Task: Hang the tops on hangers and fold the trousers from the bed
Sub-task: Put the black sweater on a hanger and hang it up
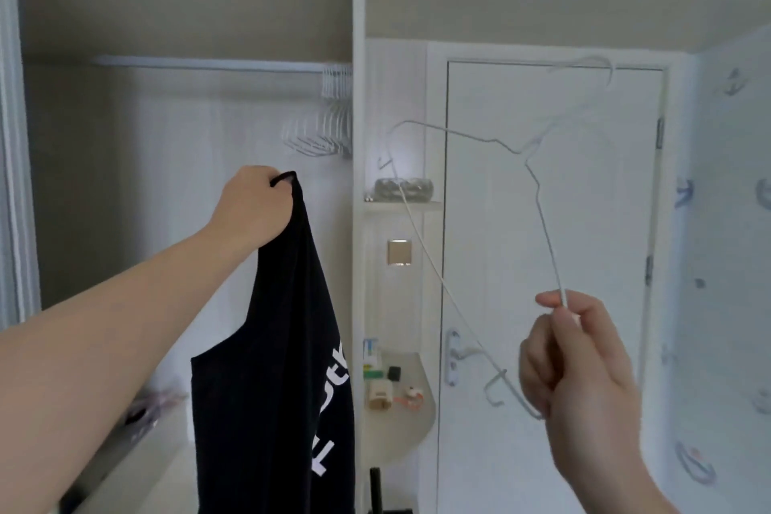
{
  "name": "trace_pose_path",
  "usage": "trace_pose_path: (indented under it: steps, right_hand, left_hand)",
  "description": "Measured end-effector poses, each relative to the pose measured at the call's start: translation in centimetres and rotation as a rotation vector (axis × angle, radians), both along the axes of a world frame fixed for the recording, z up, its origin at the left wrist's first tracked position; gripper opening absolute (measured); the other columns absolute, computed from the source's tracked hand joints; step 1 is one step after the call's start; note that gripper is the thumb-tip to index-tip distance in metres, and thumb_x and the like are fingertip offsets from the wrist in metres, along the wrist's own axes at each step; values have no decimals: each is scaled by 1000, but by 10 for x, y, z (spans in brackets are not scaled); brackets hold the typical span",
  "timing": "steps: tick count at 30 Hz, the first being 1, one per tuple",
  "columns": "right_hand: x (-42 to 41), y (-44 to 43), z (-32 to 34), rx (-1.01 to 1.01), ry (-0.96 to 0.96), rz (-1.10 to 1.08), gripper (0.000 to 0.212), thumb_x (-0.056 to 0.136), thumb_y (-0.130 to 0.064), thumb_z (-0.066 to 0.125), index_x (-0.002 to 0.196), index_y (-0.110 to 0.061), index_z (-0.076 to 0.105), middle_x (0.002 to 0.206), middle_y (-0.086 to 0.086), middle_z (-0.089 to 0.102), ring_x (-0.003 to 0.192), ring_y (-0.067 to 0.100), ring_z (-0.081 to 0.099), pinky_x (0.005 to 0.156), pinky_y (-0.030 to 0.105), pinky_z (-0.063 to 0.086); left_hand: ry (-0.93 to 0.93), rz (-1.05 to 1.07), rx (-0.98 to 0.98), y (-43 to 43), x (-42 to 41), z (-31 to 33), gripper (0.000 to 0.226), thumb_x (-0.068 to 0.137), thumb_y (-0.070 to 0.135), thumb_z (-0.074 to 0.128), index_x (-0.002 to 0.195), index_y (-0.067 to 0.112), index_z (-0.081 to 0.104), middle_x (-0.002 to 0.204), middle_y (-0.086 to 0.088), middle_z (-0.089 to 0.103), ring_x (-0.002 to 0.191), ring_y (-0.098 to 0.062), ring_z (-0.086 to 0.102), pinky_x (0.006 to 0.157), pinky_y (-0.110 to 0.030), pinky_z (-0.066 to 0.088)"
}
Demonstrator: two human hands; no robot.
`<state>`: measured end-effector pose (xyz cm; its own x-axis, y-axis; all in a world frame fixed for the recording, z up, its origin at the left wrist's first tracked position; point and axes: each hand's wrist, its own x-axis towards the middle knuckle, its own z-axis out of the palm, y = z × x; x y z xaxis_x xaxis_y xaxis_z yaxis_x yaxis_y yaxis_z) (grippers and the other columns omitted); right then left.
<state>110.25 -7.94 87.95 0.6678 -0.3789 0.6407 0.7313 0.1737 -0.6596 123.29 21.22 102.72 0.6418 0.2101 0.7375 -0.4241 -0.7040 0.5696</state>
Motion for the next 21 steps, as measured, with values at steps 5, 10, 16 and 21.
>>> trace_pose_path:
  steps: [5,10,16,21]
  right_hand:
    - [-13,-47,-34,-46,326,144,19,98,-29,60,99,-10,63,58,5,42,41,19,34,39,24,29]
    - [-37,-85,-70,-73,537,80,20,102,-19,50,99,-4,63,54,-4,28,42,11,19,39,18,17]
    - [-107,-100,-114,-118,516,135,25,96,-19,49,84,-12,71,57,-1,21,44,13,15,42,16,18]
    - [-165,-94,-166,-166,540,129,33,104,-23,48,80,-11,67,52,-5,22,42,12,16,45,15,19]
  left_hand:
    - [153,-20,17,-37,-38,-44,37,101,23,46,66,10,46,60,-4,44,55,-22,41,52,-32,28]
    - [344,-91,-16,-69,-71,-107,39,100,20,45,62,13,41,59,-1,42,56,-20,41,53,-30,28]
    - [590,-204,-134,-101,-110,-195,31,97,16,46,91,-7,66,83,-20,64,77,-28,62,81,-49,58]
    - [754,-256,-284,-112,-139,-261,28,95,15,51,99,-6,70,87,-20,69,85,-32,70,81,-48,60]
